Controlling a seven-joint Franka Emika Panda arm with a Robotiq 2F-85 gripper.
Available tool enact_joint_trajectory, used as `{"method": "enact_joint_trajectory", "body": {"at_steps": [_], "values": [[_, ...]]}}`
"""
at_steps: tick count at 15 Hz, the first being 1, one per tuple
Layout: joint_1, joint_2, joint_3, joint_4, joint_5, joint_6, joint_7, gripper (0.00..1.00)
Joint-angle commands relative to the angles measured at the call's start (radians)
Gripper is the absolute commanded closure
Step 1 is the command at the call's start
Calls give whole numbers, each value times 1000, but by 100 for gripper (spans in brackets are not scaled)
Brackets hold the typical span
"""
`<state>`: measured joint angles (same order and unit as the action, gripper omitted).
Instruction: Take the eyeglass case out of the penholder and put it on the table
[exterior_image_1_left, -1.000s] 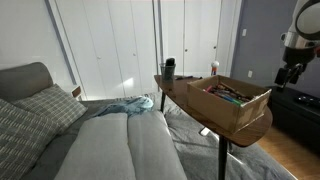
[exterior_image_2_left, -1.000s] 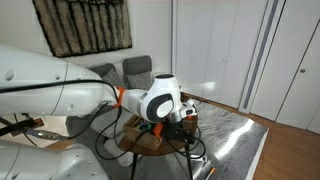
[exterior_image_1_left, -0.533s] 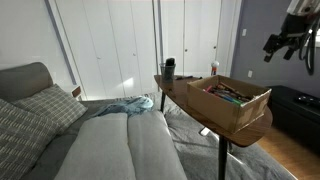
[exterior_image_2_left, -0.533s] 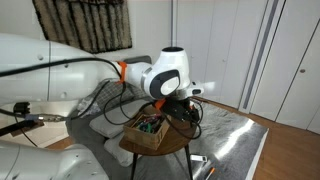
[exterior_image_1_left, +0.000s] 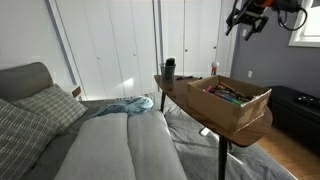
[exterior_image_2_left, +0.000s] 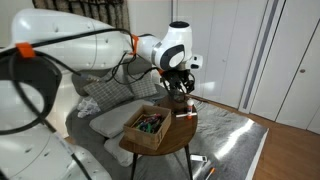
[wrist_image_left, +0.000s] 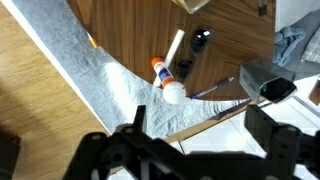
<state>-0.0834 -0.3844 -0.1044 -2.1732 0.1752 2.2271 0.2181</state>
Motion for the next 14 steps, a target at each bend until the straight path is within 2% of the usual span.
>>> {"method": "enact_joint_trajectory", "body": {"at_steps": [1, 8, 9, 11, 14], "values": [[-4, 33, 18, 26, 5, -1, 7, 0], [-14, 22, 10, 21, 4, -3, -2, 0], [-7, 49, 11, 41, 22, 10, 8, 0], [34, 201, 42, 174, 72, 44, 47, 0], [59, 308, 93, 291, 54, 82, 116, 0]]}}
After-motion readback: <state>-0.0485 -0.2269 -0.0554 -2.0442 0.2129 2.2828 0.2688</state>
